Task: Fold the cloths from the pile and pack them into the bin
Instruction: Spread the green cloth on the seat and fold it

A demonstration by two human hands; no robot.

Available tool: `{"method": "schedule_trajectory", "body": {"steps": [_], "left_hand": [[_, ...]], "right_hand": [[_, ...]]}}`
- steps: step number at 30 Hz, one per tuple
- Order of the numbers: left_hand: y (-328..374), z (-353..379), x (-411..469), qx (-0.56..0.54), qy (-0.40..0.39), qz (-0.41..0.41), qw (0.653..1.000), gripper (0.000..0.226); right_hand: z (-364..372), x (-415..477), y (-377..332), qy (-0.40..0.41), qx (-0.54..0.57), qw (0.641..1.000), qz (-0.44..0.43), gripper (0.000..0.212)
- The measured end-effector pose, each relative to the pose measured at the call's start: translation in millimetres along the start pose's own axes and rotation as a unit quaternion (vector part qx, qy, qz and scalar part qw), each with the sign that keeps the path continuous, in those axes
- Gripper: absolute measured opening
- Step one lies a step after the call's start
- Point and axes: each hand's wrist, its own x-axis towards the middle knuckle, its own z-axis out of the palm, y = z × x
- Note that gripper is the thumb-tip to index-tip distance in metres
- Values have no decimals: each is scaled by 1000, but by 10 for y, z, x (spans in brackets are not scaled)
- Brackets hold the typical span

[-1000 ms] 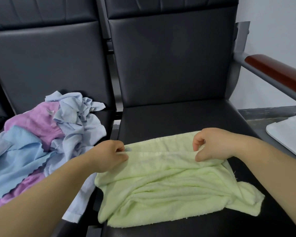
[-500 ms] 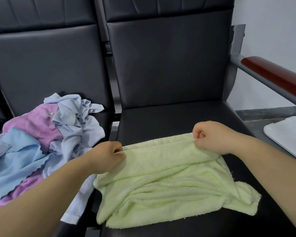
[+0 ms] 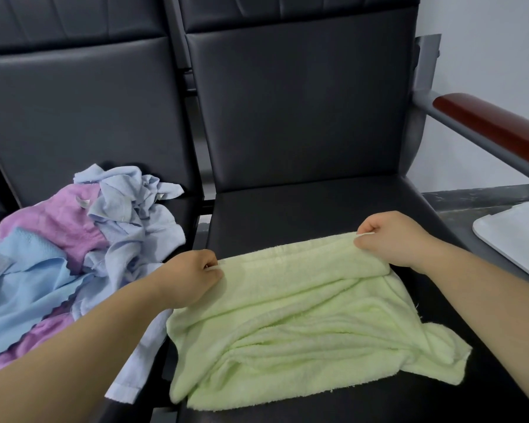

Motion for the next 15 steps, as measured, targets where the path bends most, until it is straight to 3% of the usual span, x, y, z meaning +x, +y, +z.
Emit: {"method": "schedule_trajectory", "body": {"steps": [15], "left_hand": [[3, 38, 83, -10, 30, -42, 999, 23]], "right_hand": [[149, 188, 93, 56, -48, 997, 10, 16]]}}
